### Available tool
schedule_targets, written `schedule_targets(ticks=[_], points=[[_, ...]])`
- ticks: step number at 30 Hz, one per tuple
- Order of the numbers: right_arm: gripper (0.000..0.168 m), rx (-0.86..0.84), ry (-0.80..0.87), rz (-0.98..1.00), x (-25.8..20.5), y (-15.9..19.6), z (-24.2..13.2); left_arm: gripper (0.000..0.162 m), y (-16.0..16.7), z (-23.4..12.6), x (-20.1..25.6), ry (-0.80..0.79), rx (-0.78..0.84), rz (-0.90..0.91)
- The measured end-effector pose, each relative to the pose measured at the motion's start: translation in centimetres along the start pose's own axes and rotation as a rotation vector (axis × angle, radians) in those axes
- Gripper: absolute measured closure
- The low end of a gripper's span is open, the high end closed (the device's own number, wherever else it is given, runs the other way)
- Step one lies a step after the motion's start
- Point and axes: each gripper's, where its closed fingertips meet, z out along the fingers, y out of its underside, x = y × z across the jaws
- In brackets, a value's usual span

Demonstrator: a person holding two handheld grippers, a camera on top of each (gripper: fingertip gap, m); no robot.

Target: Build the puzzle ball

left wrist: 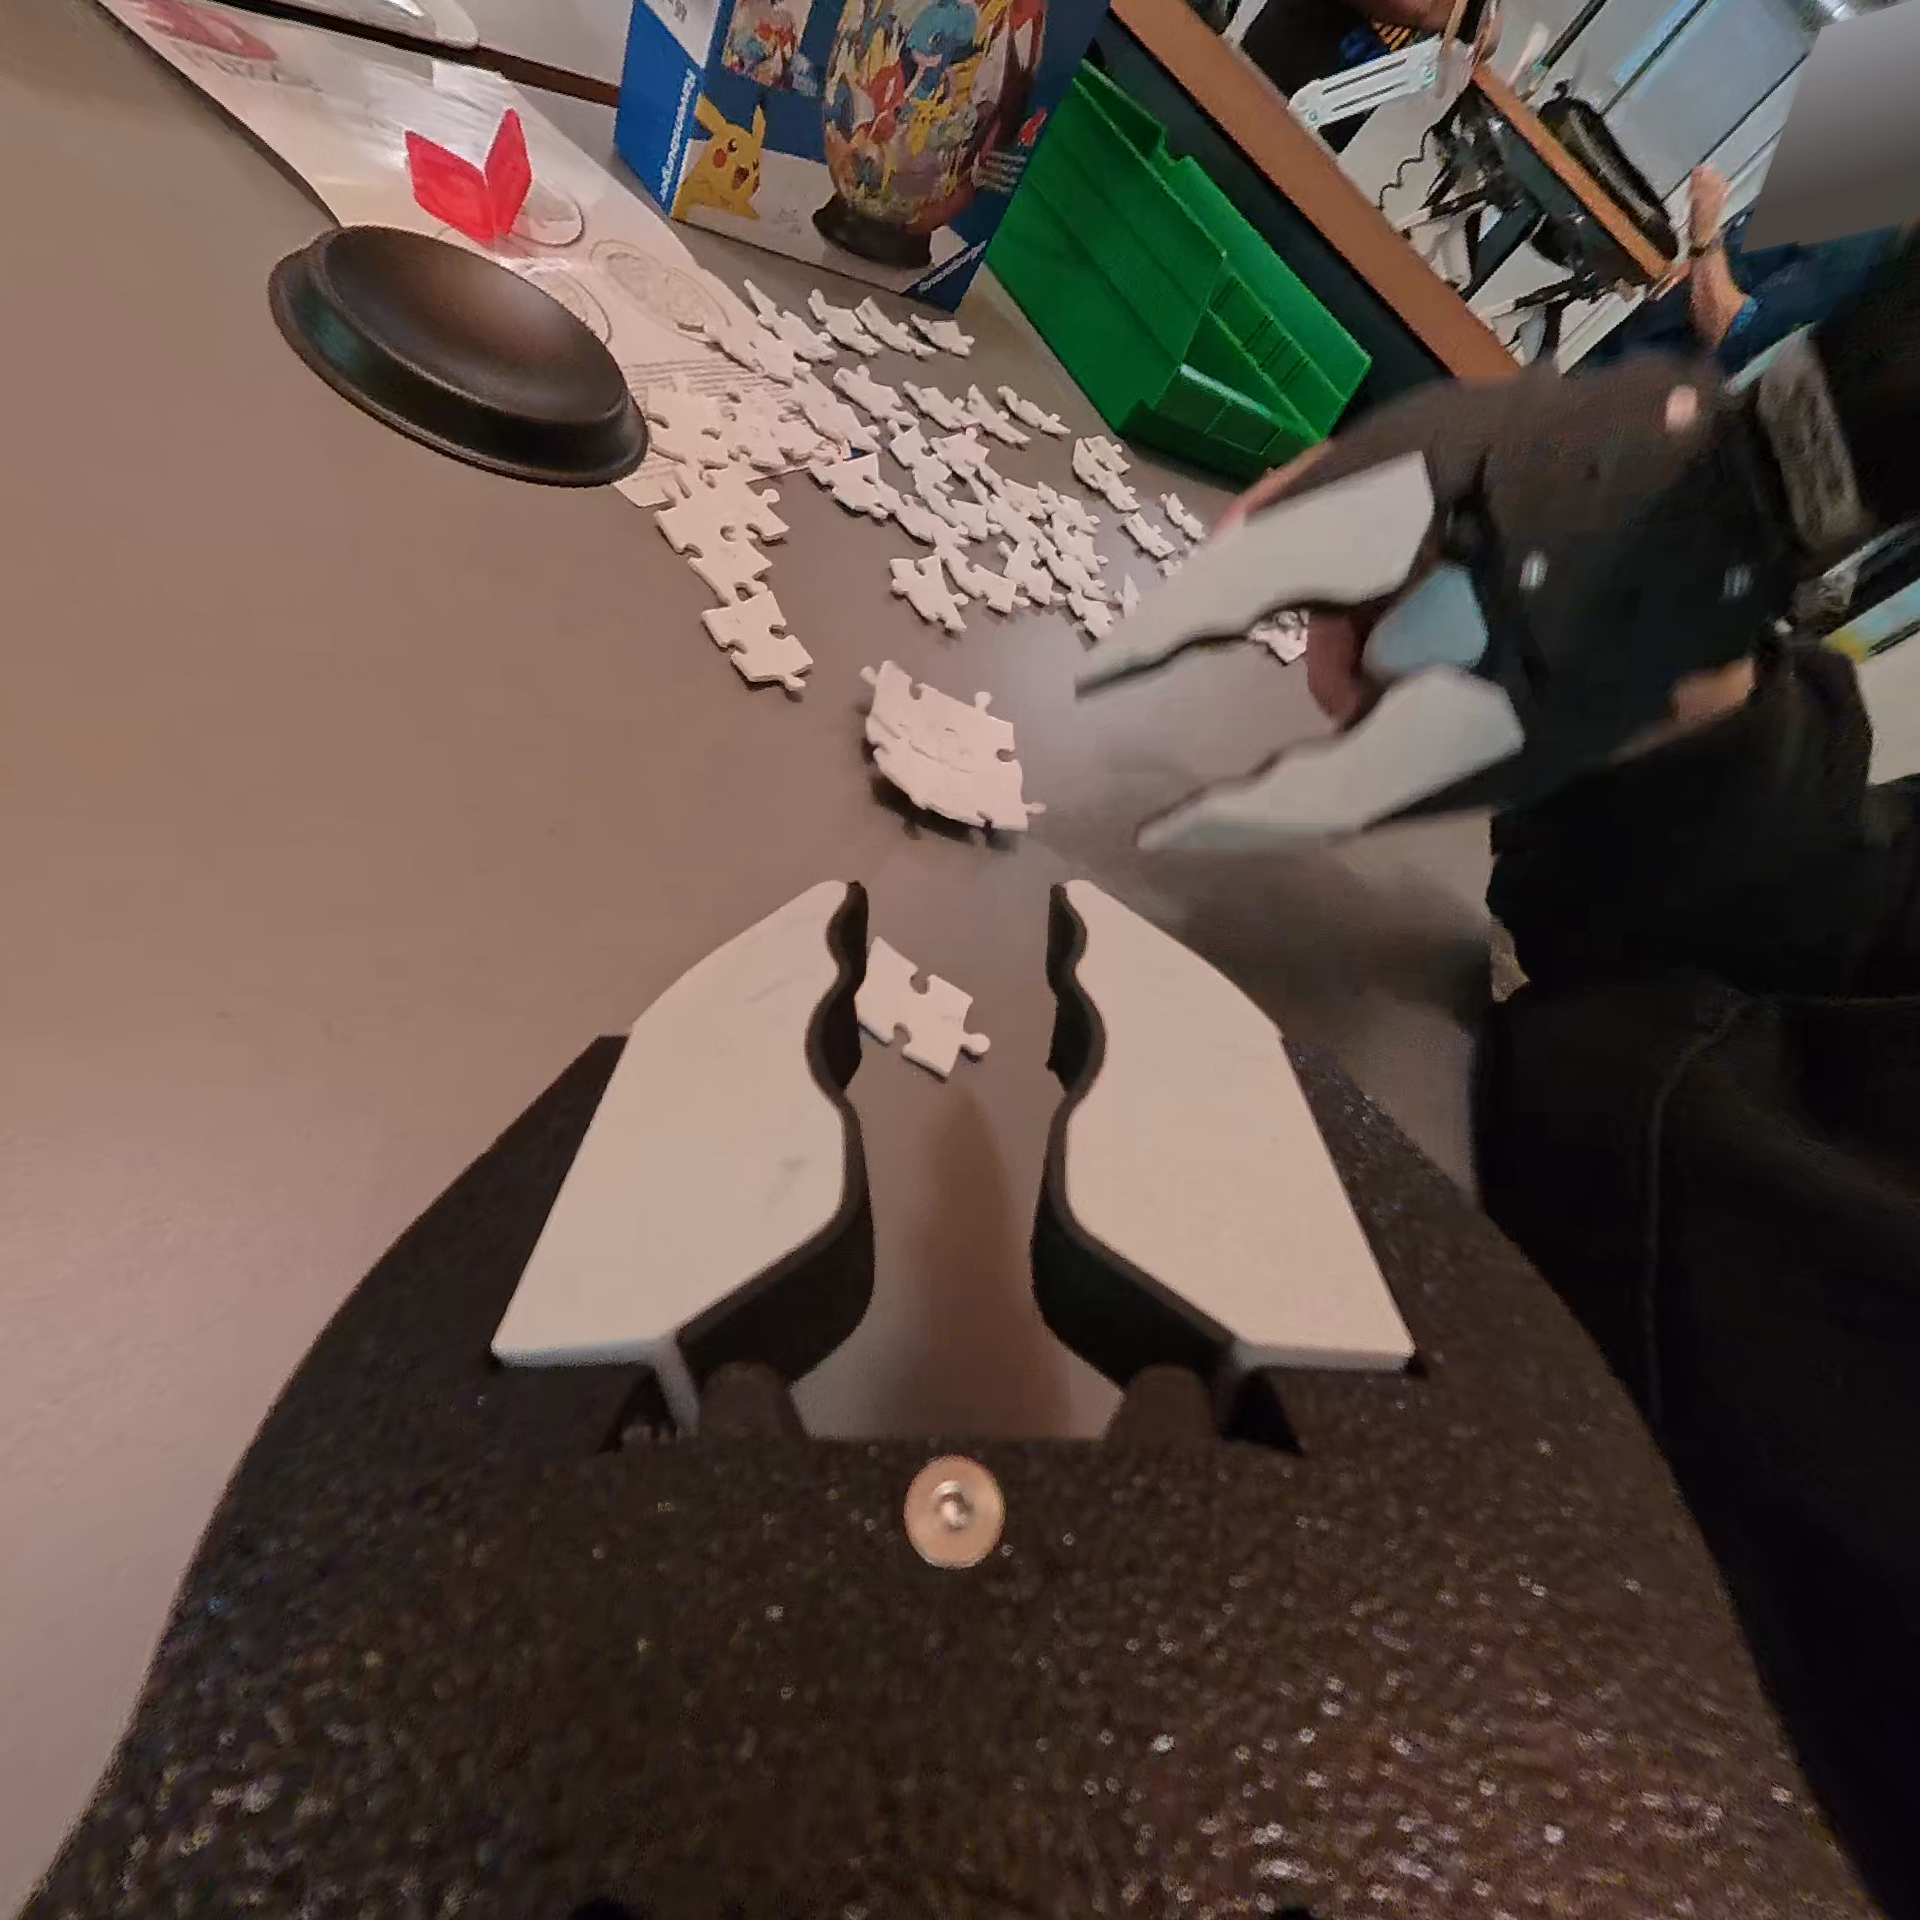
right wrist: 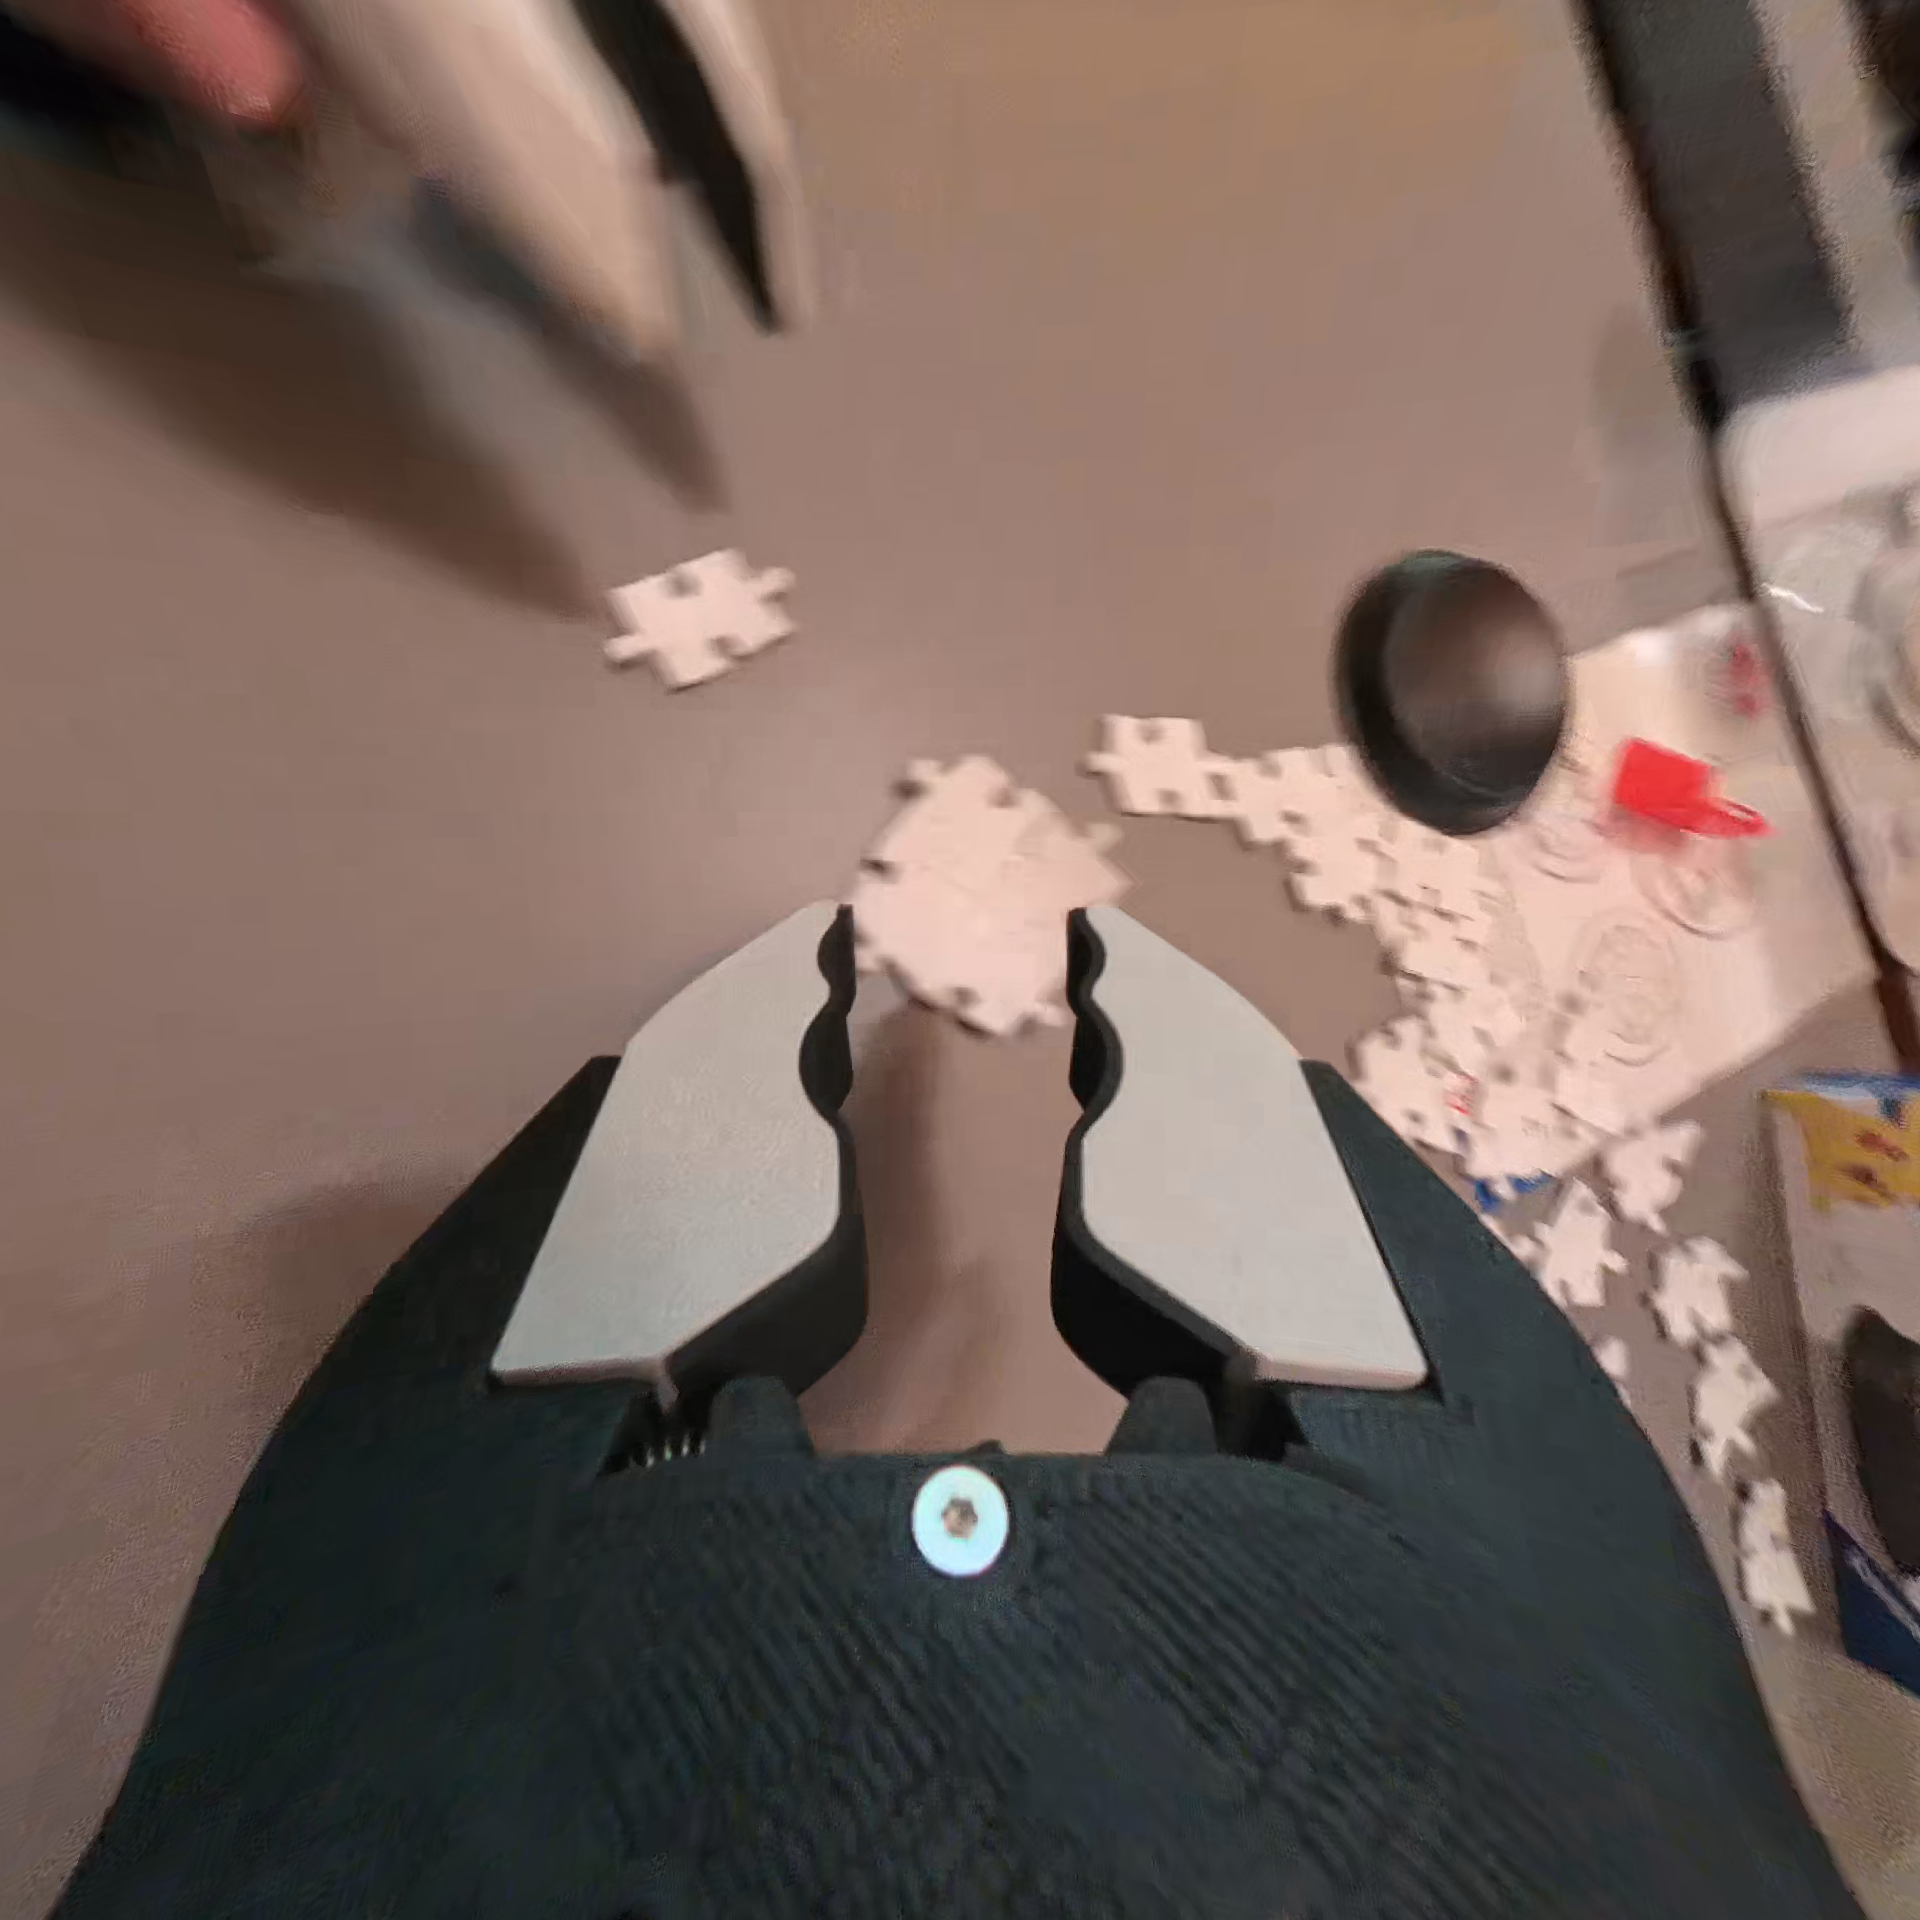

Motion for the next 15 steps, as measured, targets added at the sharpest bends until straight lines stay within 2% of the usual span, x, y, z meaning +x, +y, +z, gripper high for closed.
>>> schedule_targets(ticks=[3, 8, 15], points=[[0.131, 0.045, 0.059, 0.086, 3.9, 0.8, 0.4, 0.130, 0.0, 0.0, -0.3, -0.029, -0.010, 0.015], [0.129, 0.068, -0.001, 0.145, 3.4, 1.3, 2.3, 0.131, 1.1, 0.2, -0.6, -0.068, -0.101, 0.051], [0.128, 0.018, 0.006, 0.088, 3.3, 2.3, 3.2, 0.124, 2.5, 0.6, 0.3, -0.116, -0.258, 0.264]])
